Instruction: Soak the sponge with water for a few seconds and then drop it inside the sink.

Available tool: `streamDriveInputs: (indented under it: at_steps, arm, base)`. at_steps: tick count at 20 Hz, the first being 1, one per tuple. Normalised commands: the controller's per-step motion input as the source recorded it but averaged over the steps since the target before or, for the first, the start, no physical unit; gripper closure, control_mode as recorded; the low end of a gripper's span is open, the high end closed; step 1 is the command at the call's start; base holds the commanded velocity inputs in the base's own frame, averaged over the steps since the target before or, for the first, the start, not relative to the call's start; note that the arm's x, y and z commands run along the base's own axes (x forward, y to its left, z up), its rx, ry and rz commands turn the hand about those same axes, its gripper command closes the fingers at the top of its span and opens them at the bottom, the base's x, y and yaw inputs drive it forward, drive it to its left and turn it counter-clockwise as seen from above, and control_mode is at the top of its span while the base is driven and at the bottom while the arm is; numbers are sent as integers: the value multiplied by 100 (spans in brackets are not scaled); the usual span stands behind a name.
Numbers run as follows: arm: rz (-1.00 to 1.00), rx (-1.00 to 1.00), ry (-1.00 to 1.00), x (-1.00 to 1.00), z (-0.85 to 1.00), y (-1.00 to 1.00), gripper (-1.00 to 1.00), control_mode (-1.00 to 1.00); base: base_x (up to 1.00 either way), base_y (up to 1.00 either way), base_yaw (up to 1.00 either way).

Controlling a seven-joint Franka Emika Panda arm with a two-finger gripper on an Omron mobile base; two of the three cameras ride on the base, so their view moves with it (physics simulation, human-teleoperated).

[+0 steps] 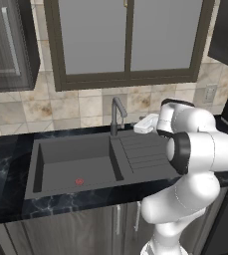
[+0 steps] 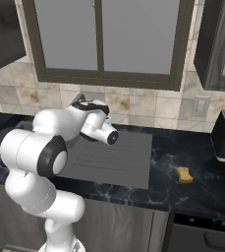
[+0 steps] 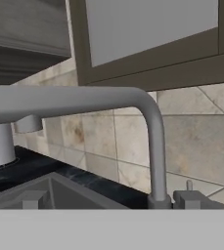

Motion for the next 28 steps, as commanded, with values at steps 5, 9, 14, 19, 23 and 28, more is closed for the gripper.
streamDriveInputs:
  at_steps: [5, 9, 14, 19, 23, 28]
  arm:
    - [0, 0, 0, 3, -1, 2, -100, -100]
    - [0, 0, -2, 5, -6, 1, -100, -100]
    - [0, 0, -2, 3, -13, 1, -100, -100]
    - [0, 0, -2, 3, -17, 0, -100, -100]
    - [0, 0, -3, 5, -8, 0, -100, -100]
    - [0, 0, -1, 7, 0, 0, -100, -100]
  base:
    - [0, 0, 0]
    - [0, 0, 0]
    - [0, 0, 0]
    - [0, 0, 0]
    - [0, 0, 0]
    - [0, 0, 0]
